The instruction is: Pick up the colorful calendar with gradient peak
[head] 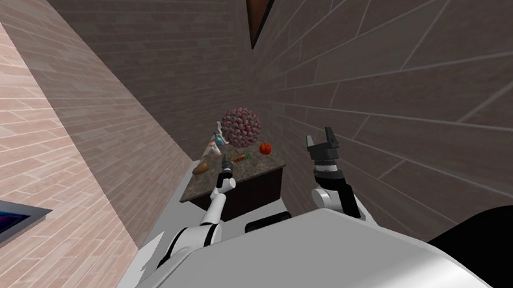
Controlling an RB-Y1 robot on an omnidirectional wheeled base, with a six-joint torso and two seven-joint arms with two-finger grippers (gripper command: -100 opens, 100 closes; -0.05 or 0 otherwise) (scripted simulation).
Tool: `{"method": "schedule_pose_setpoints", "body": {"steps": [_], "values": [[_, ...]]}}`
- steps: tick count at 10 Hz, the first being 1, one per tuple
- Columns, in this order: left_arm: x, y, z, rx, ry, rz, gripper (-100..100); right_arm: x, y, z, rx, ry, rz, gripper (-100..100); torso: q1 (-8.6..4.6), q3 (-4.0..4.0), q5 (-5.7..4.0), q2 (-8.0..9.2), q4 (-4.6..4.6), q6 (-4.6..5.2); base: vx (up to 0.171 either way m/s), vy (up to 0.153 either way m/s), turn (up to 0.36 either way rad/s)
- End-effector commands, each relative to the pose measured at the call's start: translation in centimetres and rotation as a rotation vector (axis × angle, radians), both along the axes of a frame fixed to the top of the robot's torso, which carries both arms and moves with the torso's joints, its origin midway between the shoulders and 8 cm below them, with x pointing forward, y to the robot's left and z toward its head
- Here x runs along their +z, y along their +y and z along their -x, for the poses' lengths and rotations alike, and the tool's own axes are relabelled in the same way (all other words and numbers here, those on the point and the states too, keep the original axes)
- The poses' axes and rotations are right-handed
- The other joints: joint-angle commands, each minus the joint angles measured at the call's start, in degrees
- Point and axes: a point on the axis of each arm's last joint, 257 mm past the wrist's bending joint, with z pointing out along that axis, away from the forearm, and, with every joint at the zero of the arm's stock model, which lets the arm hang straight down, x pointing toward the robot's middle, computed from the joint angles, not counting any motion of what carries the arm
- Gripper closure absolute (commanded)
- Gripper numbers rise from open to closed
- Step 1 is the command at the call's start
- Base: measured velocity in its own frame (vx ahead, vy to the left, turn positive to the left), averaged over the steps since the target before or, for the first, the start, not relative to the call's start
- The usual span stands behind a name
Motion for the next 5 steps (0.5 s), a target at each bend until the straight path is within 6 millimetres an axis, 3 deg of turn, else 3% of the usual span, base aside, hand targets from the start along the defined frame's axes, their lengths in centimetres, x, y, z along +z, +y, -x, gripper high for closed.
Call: {"method": "schedule_pose_setpoints", "body": {"steps": [1,4,5], "values": [[0.8,1.9,-1.0,0.002,0.018,0.003,-100,0.0,0.0,0.0,0.000,0.000,0.000,0,0.00,0.00,0.00,0.00,0.00,0.00,-0.066,0.041,-0.144],[0.8,3.0,-1.6,0.000,0.054,0.007,-100,0.0,0.0,0.0,0.000,0.000,0.000,0,0.00,0.00,0.00,0.01,0.00,0.00,-0.055,0.020,-0.098],[1.8,4.3,-2.2,0.007,0.055,0.012,-100,0.0,0.0,0.0,0.000,0.000,0.000,0,-0.02,-0.02,0.00,-0.03,-0.01,-0.02,-0.054,0.018,-0.136]]}}
